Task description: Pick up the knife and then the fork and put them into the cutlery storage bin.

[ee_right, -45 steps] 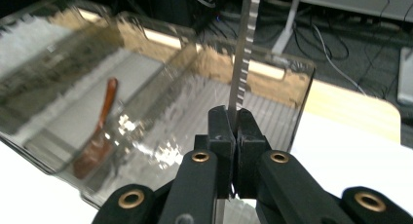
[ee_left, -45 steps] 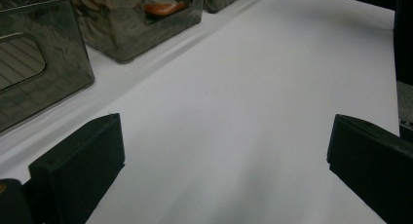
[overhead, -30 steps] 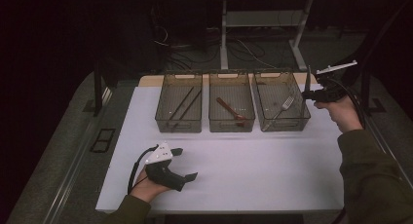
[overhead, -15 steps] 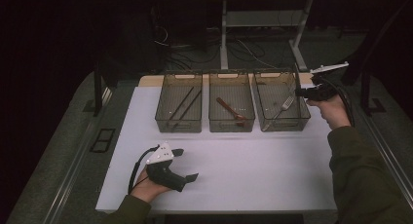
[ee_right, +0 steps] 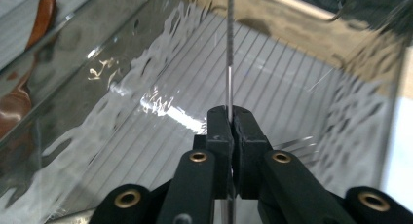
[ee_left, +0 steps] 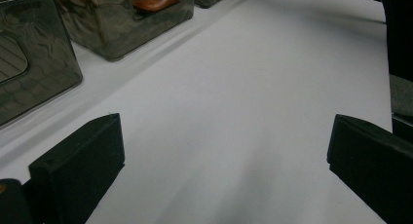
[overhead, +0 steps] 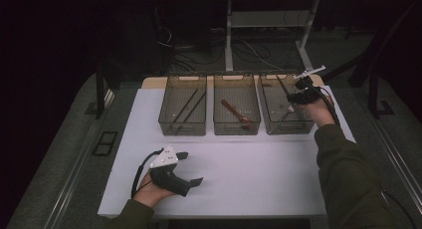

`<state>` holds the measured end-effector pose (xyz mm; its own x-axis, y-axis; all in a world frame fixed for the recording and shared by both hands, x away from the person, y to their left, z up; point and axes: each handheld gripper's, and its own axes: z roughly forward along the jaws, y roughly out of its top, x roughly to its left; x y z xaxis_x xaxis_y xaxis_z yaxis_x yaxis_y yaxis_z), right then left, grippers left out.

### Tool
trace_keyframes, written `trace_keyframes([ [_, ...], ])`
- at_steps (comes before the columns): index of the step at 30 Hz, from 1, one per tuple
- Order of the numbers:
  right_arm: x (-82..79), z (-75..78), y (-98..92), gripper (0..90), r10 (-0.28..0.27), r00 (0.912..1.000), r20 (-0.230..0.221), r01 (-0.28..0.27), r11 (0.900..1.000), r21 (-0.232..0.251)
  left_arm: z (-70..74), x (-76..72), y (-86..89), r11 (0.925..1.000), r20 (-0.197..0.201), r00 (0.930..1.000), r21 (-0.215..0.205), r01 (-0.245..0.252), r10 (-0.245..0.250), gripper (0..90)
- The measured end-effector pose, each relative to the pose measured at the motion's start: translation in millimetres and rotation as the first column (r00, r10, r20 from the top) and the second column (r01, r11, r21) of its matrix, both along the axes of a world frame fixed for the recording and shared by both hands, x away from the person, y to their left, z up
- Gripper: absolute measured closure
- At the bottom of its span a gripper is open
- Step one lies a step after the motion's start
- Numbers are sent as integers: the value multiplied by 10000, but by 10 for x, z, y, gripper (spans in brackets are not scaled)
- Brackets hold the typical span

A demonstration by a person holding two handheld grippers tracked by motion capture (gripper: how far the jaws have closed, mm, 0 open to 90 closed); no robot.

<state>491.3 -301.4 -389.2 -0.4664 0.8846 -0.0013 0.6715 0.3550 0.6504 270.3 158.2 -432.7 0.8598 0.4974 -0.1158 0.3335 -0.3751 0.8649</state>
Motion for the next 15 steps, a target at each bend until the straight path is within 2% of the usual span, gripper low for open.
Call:
trace_keyframes([
  [2, 19, -37, 22, 808, -52, 10000, -55, 51, 10000, -50, 1, 1, 3, 10000, -11, 10000, 2, 11, -11, 0],
  [6, 11, -48, 7, 740, -175, 9998, -104, 177, 9996, 241, 1, 1, 6, 10000, -29, 10000, -10, 6, -6, 0],
  [15, -85, 78, -47, 582, -83, 9999, 134, 66, 9919, 1270, -1, 0, 3, 10000, -21, 10000, 20, 1, -1, 0],
])
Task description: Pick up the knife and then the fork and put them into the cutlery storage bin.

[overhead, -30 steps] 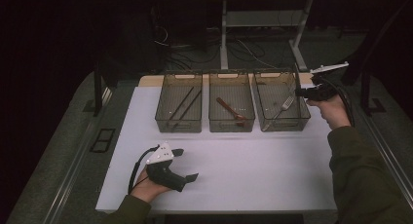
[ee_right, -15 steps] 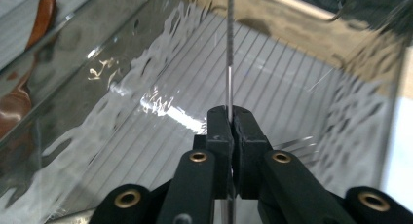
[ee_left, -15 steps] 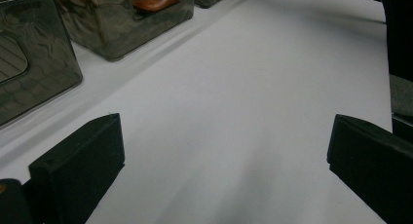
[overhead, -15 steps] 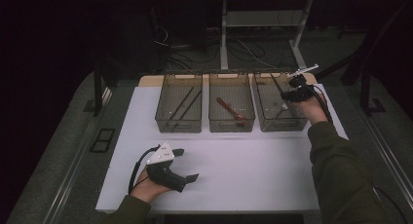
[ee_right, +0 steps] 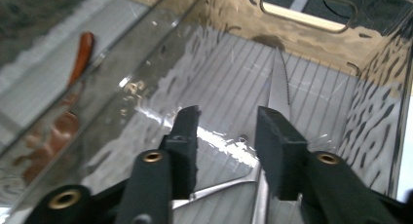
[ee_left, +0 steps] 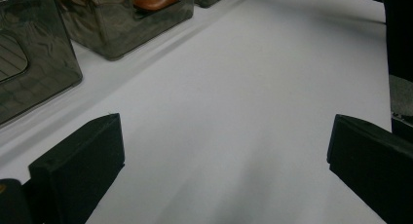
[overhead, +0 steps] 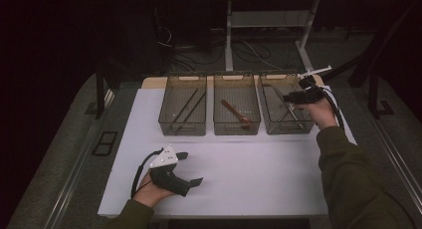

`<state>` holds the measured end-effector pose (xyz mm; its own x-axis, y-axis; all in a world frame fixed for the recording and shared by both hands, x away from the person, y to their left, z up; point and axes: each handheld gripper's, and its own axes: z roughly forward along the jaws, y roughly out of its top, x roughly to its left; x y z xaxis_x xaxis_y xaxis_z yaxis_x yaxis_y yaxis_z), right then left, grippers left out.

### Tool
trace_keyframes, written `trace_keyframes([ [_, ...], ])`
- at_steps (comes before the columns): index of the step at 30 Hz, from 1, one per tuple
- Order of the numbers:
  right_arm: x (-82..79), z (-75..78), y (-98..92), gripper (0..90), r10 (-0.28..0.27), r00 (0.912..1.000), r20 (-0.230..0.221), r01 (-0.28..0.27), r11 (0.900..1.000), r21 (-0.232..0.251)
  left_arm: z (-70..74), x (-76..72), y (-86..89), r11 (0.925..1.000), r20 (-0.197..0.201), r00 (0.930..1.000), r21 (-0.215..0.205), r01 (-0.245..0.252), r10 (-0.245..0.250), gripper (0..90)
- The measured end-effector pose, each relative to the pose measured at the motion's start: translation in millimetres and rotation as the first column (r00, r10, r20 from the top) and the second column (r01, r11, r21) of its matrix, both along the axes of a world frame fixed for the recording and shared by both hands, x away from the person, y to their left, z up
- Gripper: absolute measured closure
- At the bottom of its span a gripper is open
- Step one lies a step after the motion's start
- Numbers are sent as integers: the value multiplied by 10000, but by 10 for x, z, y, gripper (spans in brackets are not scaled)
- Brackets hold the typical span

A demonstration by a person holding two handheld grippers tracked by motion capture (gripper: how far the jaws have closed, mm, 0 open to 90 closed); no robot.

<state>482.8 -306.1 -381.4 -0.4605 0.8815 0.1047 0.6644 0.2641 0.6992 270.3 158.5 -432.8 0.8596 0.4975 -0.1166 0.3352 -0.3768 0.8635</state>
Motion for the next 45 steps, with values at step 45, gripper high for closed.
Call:
trace_keyframes([
  [45, -1658, -115, 133, 201, 2059, 9498, 2356, -2455, 9572, 1533, -16, -25, 43, 10000, -49, 10000, -71, -50, 50, 0],
])
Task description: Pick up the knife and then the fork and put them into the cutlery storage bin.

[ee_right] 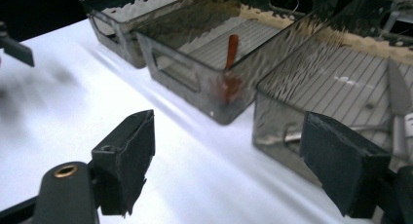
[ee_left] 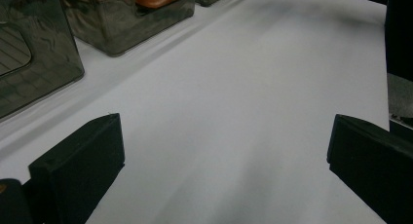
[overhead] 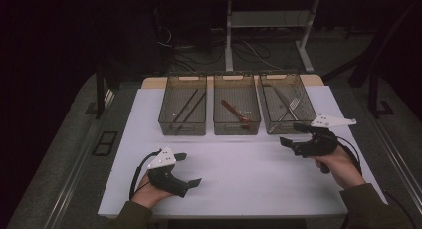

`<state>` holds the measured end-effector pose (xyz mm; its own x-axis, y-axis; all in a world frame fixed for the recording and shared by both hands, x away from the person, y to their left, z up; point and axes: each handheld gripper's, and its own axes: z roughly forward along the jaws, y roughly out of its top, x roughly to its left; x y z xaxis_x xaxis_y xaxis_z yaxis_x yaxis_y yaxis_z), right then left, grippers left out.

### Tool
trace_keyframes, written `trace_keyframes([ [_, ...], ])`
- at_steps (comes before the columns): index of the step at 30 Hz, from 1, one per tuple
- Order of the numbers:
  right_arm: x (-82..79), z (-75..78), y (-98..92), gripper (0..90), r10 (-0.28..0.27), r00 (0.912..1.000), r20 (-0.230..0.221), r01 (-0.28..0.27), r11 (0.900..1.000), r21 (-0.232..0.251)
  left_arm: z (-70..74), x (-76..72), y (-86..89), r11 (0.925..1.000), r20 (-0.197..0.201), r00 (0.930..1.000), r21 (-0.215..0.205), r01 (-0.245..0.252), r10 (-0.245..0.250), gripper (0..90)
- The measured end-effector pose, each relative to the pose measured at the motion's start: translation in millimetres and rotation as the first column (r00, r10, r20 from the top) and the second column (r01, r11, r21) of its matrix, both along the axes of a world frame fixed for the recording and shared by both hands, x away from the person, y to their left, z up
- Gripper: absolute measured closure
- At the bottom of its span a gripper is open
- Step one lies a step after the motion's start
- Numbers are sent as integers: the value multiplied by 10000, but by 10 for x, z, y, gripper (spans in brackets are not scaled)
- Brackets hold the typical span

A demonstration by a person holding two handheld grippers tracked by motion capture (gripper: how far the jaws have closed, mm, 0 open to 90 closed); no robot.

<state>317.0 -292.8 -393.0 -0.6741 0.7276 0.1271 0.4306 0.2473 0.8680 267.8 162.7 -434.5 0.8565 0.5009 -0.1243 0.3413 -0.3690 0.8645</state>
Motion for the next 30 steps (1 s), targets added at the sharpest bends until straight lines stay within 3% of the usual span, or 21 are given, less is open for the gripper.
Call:
trace_keyframes([
  [11, -281, -243, 28, 186, 247, 9997, 57, -248, 9997, 80, 8, -10, -3, 10000, 28, 10000, -31, 24, -24, 0],
  [20, -466, -458, -18, 179, 636, 9973, -363, -634, 9980, 68, 7, -12, -7, 10000, 18, 10000, -7, 31, -31, 0],
  [22, -493, -478, -35, 179, 660, 9972, -363, -664, 9978, -79, 6, -14, -8, 10000, 30, 10000, -13, 40, -40, 0],
  [30, -581, -509, -100, 179, 635, 9972, -404, -633, 9980, 81, 2, -10, -4, 10000, 35, 10000, 45, 68, -68, 0],
])
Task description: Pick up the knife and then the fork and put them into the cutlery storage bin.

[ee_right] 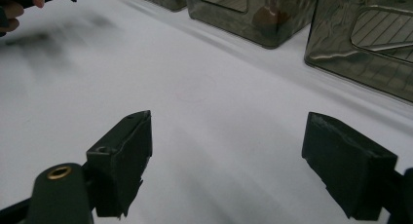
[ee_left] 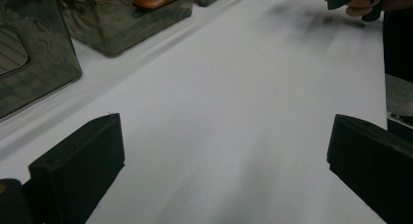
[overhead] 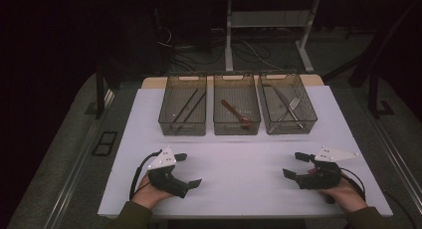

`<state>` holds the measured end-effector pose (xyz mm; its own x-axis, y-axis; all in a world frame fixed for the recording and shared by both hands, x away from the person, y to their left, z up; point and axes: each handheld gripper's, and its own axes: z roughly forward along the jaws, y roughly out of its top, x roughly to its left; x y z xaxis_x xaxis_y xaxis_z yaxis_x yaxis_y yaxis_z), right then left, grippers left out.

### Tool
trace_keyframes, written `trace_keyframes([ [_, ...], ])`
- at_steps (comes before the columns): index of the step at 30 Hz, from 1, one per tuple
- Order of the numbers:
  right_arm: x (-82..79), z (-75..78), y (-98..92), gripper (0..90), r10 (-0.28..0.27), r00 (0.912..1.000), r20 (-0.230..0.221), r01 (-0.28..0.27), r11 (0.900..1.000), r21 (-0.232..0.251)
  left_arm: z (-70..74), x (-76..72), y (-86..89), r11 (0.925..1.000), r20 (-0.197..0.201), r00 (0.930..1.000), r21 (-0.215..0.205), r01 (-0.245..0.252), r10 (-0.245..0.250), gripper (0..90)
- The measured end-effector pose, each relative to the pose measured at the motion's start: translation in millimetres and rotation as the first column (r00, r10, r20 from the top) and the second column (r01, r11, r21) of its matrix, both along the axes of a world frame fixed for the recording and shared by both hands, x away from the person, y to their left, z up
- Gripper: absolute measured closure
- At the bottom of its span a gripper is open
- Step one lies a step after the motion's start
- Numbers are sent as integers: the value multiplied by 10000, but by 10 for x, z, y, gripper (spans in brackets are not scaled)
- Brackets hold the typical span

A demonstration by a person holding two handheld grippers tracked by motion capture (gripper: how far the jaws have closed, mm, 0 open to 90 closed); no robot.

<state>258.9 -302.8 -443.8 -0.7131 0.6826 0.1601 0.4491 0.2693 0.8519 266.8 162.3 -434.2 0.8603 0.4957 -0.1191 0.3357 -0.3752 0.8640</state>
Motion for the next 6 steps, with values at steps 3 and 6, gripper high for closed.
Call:
trace_keyframes([
  [3, 6, -8, 3, 178, 19, 10000, 5, -19, 10000, -61, 0, 0, -2, 10000, -3, 10000, 13, 4, -4, 0],
  [6, 4, -3, 1, 178, 5, 10000, 8, -5, 10000, -41, -2, 0, -3, 10000, -38, 10000, 58, -11, 12, 0],
])
